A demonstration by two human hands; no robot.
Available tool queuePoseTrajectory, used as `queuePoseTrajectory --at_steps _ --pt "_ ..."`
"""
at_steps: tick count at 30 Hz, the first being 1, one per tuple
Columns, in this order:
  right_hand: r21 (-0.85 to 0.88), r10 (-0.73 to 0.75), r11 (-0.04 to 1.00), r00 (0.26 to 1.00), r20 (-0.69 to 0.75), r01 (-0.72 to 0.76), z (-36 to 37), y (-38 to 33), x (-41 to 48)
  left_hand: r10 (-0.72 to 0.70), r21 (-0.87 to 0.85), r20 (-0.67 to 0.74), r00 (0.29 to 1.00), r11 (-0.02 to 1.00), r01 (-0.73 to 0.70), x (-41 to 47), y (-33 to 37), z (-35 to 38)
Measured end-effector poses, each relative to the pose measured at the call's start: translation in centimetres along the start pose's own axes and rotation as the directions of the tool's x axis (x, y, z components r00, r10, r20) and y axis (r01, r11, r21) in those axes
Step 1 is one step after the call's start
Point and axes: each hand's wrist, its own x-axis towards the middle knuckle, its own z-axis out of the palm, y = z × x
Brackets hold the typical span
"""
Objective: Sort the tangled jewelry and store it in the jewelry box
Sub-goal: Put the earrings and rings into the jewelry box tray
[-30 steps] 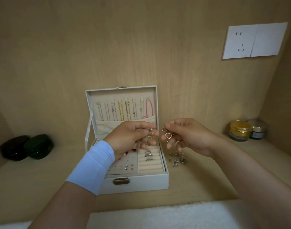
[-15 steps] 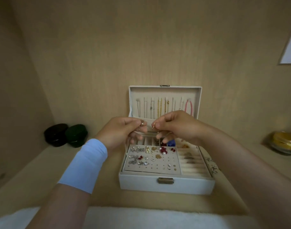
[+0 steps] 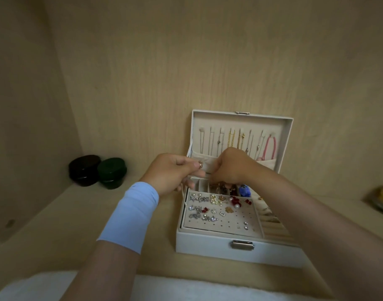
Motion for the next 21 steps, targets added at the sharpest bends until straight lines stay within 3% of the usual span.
queuePoseTrajectory --at_steps 3,6,9,11,12,17,21 --pt "-0.085 -0.007 0.996 1.0 -0.009 0.006 0.5 -0.3 0.2 -0.016 -0.084 0.073 0.997 0.996 0.023 0.0 -0.1 -0.1" --pt "-0.012 -0.023 1.0 0.999 -0.034 0.023 -0.2 0.0 -0.1 -0.013 -0.09 0.085 0.996 0.996 0.021 0.0 -0.5 -0.2" --pt "0.282 -0.113 0.951 0.991 -0.07 0.129 -1.7 0.3 -1.5 -0.01 -0.089 0.075 0.997 0.996 0.016 0.2 -0.7 -0.3" --pt "0.577 -0.214 0.802 0.976 0.033 0.157 -2.2 0.4 -2.8 -0.002 -0.086 0.078 0.997 0.996 0.009 0.3 -0.8 -0.1" --pt "0.618 -0.262 0.766 0.964 0.05 0.176 -2.2 0.5 -3.2 0.003 -0.084 0.076 0.997 0.996 0.003 0.3 -0.7 0.0" --pt "0.596 -0.297 0.757 0.954 -0.049 0.266 -1.5 1.0 -2.8 0.005 -0.034 -0.02 1.0 0.999 -0.006 0.4 -0.3 0.5" --pt "0.659 -0.313 0.713 0.95 -0.006 0.239 -1.3 1.2 -2.4 0.026 0.023 -0.082 0.996 0.999 -0.024 0.6 -0.4 0.6"
